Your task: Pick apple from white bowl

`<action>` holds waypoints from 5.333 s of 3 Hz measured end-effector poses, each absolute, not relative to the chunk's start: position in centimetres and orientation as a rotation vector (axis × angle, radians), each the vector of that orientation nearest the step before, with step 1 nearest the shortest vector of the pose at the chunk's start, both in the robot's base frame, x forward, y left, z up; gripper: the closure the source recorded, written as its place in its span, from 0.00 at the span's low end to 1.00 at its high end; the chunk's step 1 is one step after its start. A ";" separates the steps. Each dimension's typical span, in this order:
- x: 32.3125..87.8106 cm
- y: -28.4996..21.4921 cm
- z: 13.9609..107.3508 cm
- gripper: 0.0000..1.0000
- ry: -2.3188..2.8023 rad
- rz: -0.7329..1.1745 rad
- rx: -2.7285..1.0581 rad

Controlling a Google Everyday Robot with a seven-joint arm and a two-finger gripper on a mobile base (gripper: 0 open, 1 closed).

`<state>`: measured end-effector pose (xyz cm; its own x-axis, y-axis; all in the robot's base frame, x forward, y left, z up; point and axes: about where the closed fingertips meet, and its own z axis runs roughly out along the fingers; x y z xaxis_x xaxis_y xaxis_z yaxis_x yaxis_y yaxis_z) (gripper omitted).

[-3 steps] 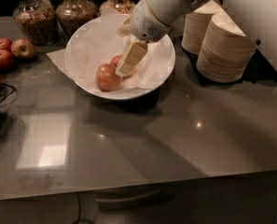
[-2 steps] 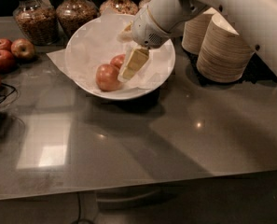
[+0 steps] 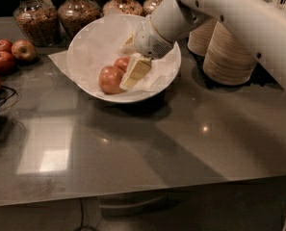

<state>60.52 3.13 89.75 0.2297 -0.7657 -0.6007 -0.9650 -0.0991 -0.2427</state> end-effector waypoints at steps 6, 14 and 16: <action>60.5 6.7 86.0 0.35 1.506 0.478 -2.051; 59.9 2.2 92.8 1.00 1.340 0.550 -1.808; 57.2 -1.6 100.5 1.00 1.235 0.532 -1.749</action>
Offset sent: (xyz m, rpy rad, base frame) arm -0.0060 0.0249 -0.0144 -0.0201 -0.0035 0.0936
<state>57.24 -1.55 100.50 0.4077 -0.5130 -0.7554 -0.9013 -0.0938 -0.4228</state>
